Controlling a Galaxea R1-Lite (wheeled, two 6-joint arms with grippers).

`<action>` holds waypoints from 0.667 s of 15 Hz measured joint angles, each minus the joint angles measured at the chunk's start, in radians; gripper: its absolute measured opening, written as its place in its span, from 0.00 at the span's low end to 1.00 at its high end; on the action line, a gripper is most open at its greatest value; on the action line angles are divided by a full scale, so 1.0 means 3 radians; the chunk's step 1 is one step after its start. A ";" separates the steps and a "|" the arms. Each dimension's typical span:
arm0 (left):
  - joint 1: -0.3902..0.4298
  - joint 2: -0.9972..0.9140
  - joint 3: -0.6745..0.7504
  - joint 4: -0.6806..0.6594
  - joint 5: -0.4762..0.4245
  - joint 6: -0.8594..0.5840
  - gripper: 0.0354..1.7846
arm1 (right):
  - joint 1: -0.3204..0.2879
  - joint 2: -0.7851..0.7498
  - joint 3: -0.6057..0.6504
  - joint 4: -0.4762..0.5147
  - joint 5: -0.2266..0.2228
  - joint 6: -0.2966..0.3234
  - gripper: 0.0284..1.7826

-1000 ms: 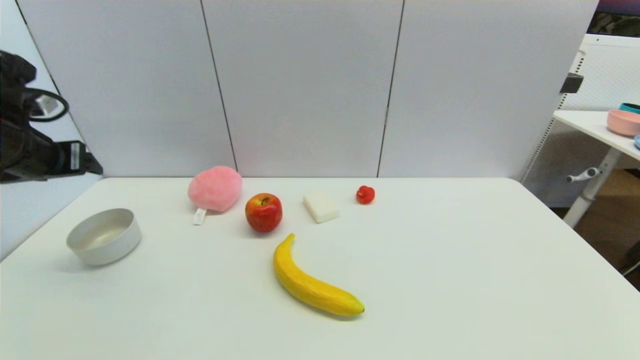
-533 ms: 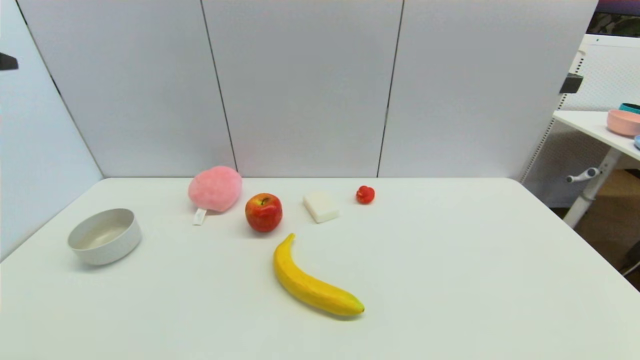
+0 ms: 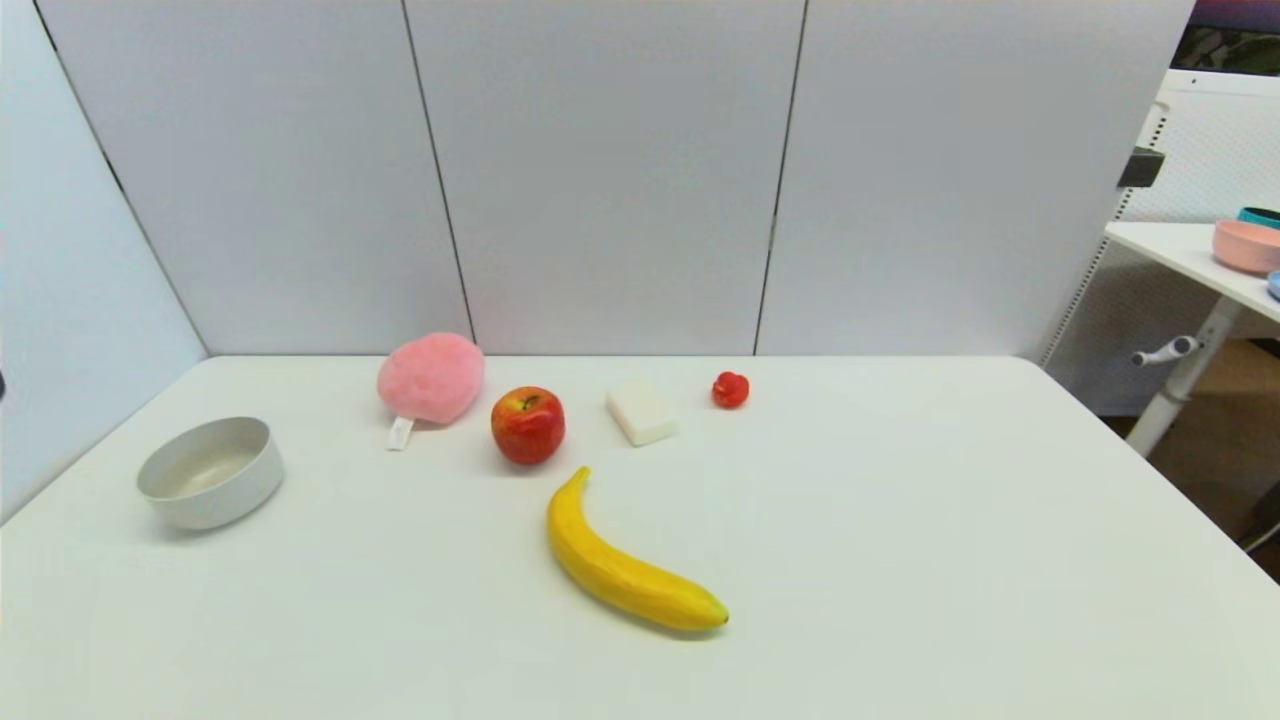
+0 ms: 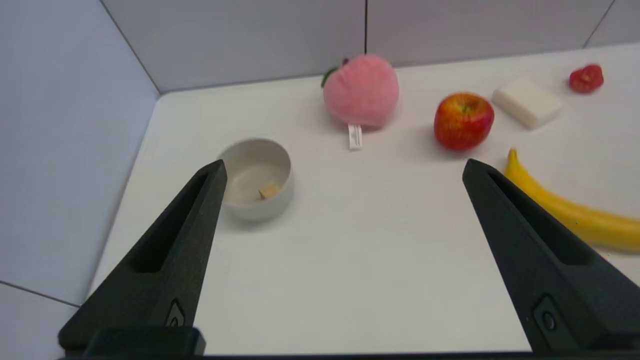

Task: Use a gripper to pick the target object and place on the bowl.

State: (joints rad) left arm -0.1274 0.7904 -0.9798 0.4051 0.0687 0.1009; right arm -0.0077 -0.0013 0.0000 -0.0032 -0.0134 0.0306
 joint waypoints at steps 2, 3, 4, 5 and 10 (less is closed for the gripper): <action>0.0034 -0.0240 0.0711 -0.0552 -0.0168 0.0002 0.94 | 0.0000 0.0000 0.0000 0.0001 -0.0001 -0.0001 0.96; 0.0090 -0.0347 0.1089 -0.0844 -0.0266 -0.0001 0.94 | 0.0000 0.0000 0.0000 0.0003 -0.0001 0.0000 0.96; 0.0146 -0.0473 0.1477 -0.1110 -0.0346 -0.0001 0.94 | 0.0000 0.0000 0.0000 0.0003 -0.0001 0.0000 0.96; 0.0196 -0.0637 0.1847 -0.1331 -0.0407 0.0000 0.94 | 0.0000 0.0000 0.0000 0.0003 -0.0001 0.0000 0.96; 0.0340 -0.1780 0.3067 -0.1645 -0.0462 -0.0004 0.95 | 0.0000 0.0000 0.0000 0.0003 0.0000 0.0001 0.96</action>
State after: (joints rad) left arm -0.0253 0.2564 -0.0596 -0.0883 -0.0700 0.0996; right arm -0.0077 -0.0013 0.0000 -0.0023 -0.0134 0.0311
